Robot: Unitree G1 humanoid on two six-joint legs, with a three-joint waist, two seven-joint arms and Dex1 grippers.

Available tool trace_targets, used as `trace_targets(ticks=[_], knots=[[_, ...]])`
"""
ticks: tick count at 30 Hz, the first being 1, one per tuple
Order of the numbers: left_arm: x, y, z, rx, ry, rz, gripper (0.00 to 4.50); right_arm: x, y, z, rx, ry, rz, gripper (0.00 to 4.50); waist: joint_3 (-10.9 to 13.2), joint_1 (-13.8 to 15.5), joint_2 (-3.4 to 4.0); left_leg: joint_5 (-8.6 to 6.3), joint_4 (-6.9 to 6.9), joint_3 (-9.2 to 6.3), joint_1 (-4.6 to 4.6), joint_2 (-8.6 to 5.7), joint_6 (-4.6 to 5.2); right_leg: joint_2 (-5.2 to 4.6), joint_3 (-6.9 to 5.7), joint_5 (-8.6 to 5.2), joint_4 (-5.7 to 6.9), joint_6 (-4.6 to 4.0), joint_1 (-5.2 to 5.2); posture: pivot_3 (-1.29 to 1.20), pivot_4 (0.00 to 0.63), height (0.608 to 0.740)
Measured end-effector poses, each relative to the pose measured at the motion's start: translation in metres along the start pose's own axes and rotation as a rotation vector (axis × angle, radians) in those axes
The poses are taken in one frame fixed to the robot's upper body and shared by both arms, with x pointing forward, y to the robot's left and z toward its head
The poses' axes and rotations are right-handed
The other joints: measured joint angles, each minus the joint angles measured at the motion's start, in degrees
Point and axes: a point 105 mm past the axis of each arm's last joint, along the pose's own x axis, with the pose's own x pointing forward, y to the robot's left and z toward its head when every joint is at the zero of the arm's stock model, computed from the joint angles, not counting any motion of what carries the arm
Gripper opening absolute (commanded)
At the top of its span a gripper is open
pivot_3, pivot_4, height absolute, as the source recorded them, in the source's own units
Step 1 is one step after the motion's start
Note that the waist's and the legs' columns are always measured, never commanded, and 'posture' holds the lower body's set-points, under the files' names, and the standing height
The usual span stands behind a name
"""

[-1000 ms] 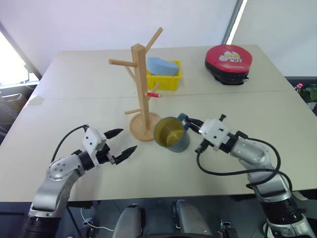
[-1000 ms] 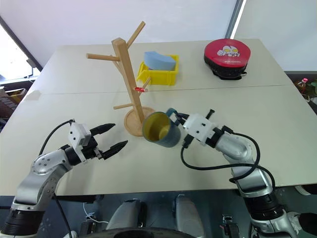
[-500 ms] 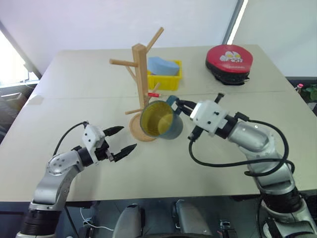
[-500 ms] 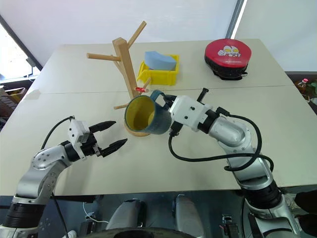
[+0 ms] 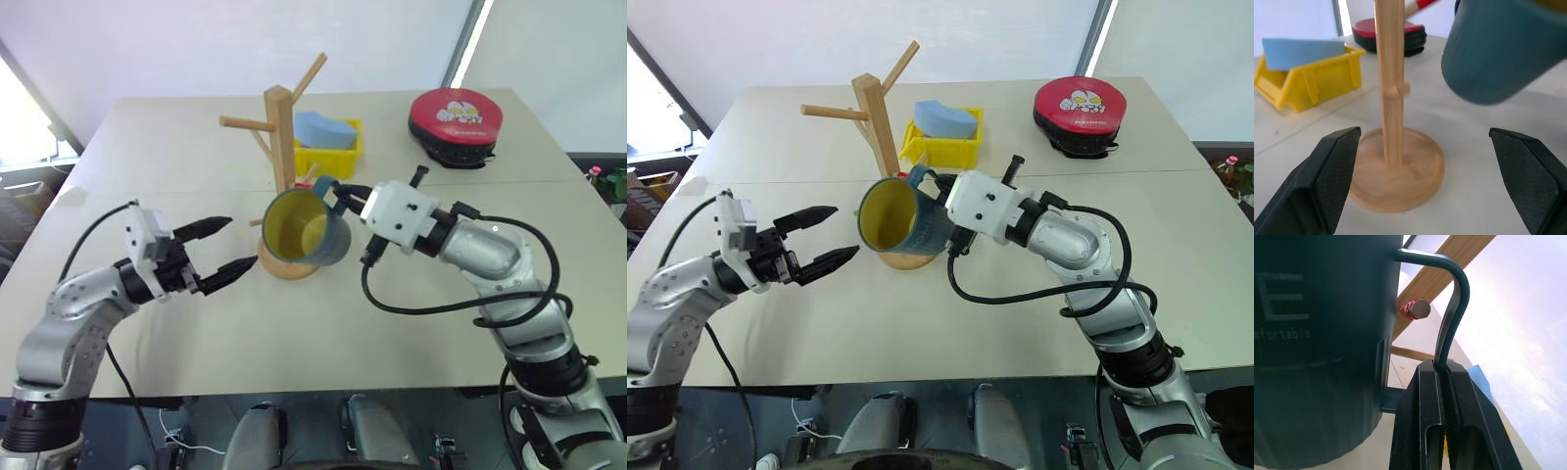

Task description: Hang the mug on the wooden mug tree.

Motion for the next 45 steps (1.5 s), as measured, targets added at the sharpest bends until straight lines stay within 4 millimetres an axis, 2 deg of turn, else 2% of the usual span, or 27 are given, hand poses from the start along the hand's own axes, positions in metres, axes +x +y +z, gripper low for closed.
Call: trace_targets(ticks=[20, 23, 25, 30, 35, 38, 40, 41, 43, 45], knots=[[0.001, -0.003, 0.003, -0.02, 0.017, -0.026, 4.5, 0.027, -0.001, -0.008, -0.03, 0.059, 0.029, 0.02, 0.0, -0.02, 0.01, 0.01, -0.01, 0.0, -0.03, 0.0, -0.02, 0.0, 0.0, 0.0, 0.0, 0.0, -0.04, 0.0, 0.15, 0.74], [0.001, -0.003, 0.003, -0.019, 0.017, -0.024, 4.5, 0.027, 0.0, -0.008, -0.02, 0.057, 0.029, 0.92, 0.0, -0.04, 0.01, 0.01, -0.01, 0.0, -0.03, 0.0, -0.02, 0.0, 0.0, 0.0, 0.0, 0.0, -0.05, 0.0, 0.15, 0.74], [0.001, -0.004, 0.003, -0.017, 0.017, -0.025, 4.5, 0.027, -0.001, -0.007, -0.019, 0.055, 0.027, 1.92, 0.0, -0.05, 0.01, 0.01, -0.01, 0.0, -0.03, 0.0, -0.02, 0.0, 0.0, 0.0, 0.0, 0.0, -0.05, 0.0, 0.15, 0.74], [0.001, -0.004, 0.004, -0.014, 0.016, -0.025, 4.5, 0.023, -0.006, -0.005, -0.02, 0.045, 0.016, 1.92, 0.01, -0.05, 0.01, 0.01, -0.02, 0.0, -0.03, 0.0, -0.02, 0.0, 0.0, 0.0, 0.0, 0.0, -0.05, 0.0, 0.15, 0.74], [0.002, -0.004, 0.004, -0.015, 0.014, -0.021, 4.5, -0.002, -0.017, 0.0, 0.019, -0.007, 0.008, 1.92, 0.0, 0.15, 0.0, 0.01, -0.02, 0.0, -0.06, -0.01, -0.02, -0.01, -0.01, 0.0, -0.03, 0.0, -0.02, 0.0, 0.15, 0.74], [-0.001, 0.001, 0.002, -0.028, 0.005, 0.013, 4.5, -0.027, -0.014, -0.011, 0.126, -0.015, 0.037, 1.92, 0.01, 0.13, -0.01, 0.01, -0.03, 0.01, -0.05, -0.01, -0.01, -0.04, 0.0, 0.0, -0.07, 0.0, 0.02, 0.0, 0.15, 0.74], [-0.004, 0.009, 0.001, -0.046, -0.013, 0.076, 4.5, -0.042, -0.019, -0.022, 0.219, -0.006, -0.005, 1.92, 0.01, 0.03, -0.01, 0.0, -0.03, 0.01, 0.0, 0.0, -0.01, -0.03, 0.0, 0.01, -0.06, 0.0, 0.05, 0.0, 0.15, 0.74], [-0.006, 0.014, -0.002, -0.052, -0.008, 0.115, 4.5, -0.049, -0.021, -0.03, 0.267, 0.003, -0.032, 1.92, 0.0, -0.01, -0.02, 0.0, -0.05, 0.01, 0.02, 0.0, -0.01, -0.02, 0.01, 0.01, -0.05, 0.0, 0.05, 0.0, 0.15, 0.74], [-0.014, 0.026, -0.015, -0.056, 0.023, 0.229, 4.5, -0.065, -0.018, -0.057, 0.393, 0.056, -0.116, 1.92, -0.04, 0.01, -0.07, 0.0, -0.11, -0.01, 0.14, 0.02, -0.01, 0.01, 0.01, 0.0, -0.04, 0.0, 0.12, 0.0, 0.15, 0.74], [-0.027, 0.038, -0.04, -0.081, 0.078, 0.361, 4.5, -0.081, -0.004, -0.098, 0.556, 0.146, -0.226, 1.92, -0.03, -0.01, -0.07, 0.0, -0.11, 0.0, 0.13, 0.02, -0.01, 0.02, 0.02, 0.0, -0.01, 0.0, 0.09, 0.0, 0.15, 0.74]])
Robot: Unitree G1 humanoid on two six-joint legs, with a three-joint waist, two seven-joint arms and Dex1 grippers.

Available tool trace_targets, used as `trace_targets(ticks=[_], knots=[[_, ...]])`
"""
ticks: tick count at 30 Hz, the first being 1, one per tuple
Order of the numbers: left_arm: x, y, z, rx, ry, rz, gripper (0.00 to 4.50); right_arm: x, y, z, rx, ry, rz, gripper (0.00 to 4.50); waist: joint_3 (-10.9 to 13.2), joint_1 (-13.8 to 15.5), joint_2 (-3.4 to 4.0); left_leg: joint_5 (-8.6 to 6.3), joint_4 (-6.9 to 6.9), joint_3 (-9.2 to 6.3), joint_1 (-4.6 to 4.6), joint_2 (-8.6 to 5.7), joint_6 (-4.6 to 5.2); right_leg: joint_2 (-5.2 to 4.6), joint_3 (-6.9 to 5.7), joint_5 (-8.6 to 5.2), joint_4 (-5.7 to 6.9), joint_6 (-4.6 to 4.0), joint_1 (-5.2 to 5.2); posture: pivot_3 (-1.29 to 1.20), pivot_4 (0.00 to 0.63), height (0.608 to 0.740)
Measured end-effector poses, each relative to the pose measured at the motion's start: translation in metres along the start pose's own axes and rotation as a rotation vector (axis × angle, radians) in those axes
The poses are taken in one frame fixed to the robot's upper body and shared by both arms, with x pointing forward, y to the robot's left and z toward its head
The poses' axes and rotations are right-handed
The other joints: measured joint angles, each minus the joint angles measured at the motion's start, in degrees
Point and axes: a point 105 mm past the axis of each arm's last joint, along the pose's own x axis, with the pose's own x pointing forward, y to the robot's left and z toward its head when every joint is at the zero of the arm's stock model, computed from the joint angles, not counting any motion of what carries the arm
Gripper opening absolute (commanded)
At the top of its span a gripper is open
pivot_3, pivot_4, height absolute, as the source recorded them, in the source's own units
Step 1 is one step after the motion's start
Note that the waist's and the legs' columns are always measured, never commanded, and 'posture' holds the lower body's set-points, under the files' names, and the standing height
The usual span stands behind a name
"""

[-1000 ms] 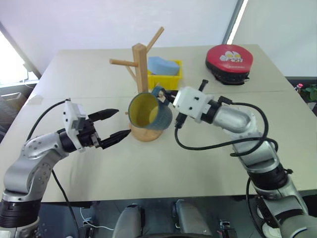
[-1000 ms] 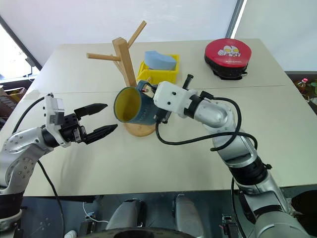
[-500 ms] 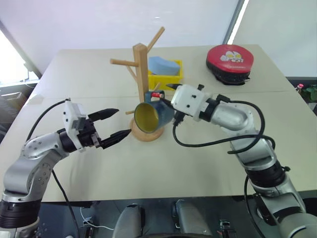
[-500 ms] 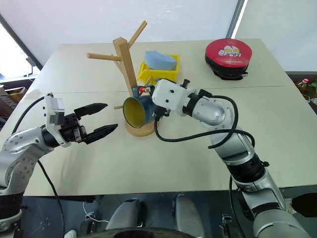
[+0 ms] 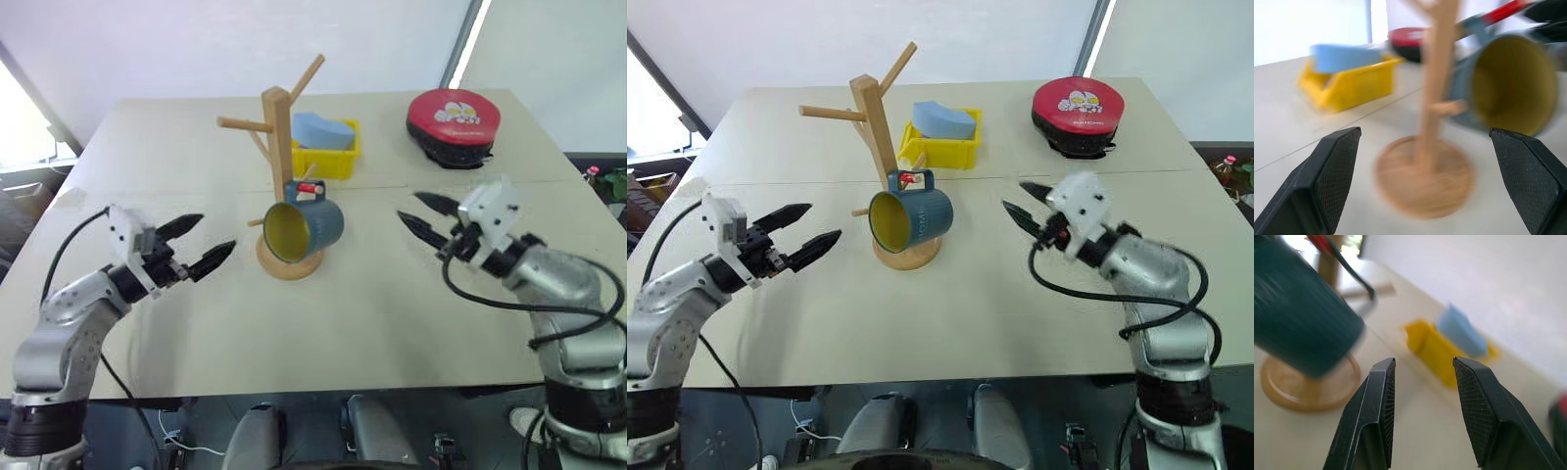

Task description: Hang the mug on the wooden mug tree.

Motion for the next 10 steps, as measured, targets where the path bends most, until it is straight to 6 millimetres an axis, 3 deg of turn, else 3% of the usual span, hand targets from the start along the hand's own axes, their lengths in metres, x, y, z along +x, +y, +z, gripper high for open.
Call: trace_targets(ticks=[3, 6, 10], knots=[[-0.005, 0.02, -0.028, -0.022, 0.045, 0.174, 4.5, -0.009, -0.008, -0.045, 0.132, 0.074, -0.136, 1.92, 0.03, 0.05, 0.05, 0.0, 0.09, 0.07, -0.06, -0.01, -0.01, -0.01, 0.05, 0.01, 0.09, 0.01, -0.09, 0.0, 0.15, 0.74], [-0.007, 0.031, -0.044, -0.044, 0.036, 0.312, 4.5, -0.011, -0.011, -0.06, 0.16, 0.064, -0.213, 1.92, 0.03, 0.06, 0.04, 0.01, 0.11, 0.07, -0.04, -0.01, -0.01, -0.01, 0.05, 0.01, 0.12, 0.01, -0.07, 0.0, 0.15, 0.74], [-0.011, 0.029, -0.055, -0.052, 0.05, 0.347, 4.5, -0.012, -0.009, -0.069, 0.143, 0.072, -0.229, 1.92, 0.03, 0.01, 0.05, 0.01, 0.08, 0.07, -0.03, -0.01, -0.02, -0.02, 0.06, 0.01, 0.12, 0.01, -0.08, 0.0, 0.15, 0.74]])
